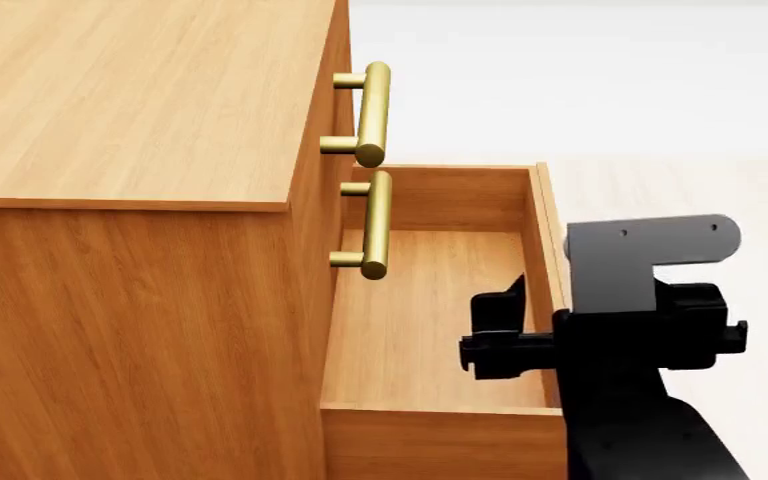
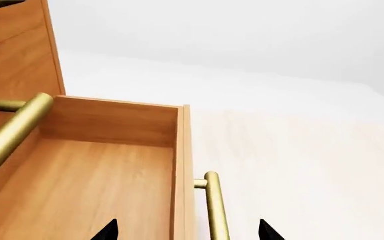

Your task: Put the bowl in the bottom drawer of the cabinet and close it.

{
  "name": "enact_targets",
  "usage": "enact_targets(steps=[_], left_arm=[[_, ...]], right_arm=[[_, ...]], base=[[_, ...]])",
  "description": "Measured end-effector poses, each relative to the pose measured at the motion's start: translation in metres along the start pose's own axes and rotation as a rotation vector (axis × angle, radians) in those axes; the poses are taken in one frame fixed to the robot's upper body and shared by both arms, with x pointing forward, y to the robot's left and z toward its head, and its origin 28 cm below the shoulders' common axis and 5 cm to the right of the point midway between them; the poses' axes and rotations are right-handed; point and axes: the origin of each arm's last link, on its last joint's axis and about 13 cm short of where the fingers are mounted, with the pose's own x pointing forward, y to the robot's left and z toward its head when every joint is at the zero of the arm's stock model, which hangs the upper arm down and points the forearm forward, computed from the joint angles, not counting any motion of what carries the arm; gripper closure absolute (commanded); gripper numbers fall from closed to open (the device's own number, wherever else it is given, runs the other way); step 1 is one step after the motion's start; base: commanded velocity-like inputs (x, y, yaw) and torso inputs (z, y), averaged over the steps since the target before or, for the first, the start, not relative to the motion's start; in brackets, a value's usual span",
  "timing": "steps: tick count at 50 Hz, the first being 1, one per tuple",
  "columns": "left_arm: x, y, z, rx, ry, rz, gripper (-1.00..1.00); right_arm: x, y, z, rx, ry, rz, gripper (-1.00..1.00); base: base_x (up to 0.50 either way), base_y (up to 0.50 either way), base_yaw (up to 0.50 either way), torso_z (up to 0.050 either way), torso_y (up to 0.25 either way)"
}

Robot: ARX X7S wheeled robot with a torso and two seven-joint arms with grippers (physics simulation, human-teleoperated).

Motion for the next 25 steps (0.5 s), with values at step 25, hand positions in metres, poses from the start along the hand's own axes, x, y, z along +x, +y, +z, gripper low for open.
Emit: enact_targets(steps=[25], left_arm=[[0.0, 0.0, 0.0, -0.003, 0.005, 0.001, -1.0]], right_arm=[[0.013, -0.001, -0.007, 0.021, 0.114, 0.032, -1.0]], base=[[0.0, 0.0, 0.0, 0.0, 0.0]])
